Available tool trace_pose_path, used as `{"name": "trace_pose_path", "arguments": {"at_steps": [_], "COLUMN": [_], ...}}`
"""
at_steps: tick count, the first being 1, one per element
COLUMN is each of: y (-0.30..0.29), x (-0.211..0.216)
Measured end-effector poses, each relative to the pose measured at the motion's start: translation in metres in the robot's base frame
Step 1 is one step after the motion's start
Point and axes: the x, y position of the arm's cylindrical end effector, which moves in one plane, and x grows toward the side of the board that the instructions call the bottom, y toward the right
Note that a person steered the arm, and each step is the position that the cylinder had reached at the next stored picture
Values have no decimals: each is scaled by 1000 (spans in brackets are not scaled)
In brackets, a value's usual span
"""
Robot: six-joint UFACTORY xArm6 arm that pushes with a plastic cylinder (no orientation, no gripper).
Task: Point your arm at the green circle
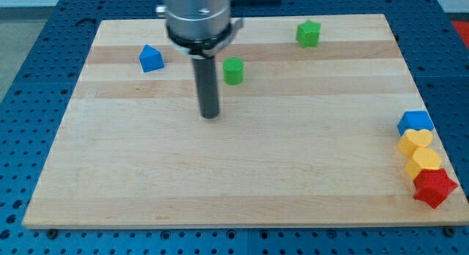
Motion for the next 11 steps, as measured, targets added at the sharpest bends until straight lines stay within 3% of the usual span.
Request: {"name": "trace_pose_path", "arguments": {"at_steps": [2,4,7,11], "y": [-38,-46,-48,7], "x": [-16,-61,-87,-92]}}
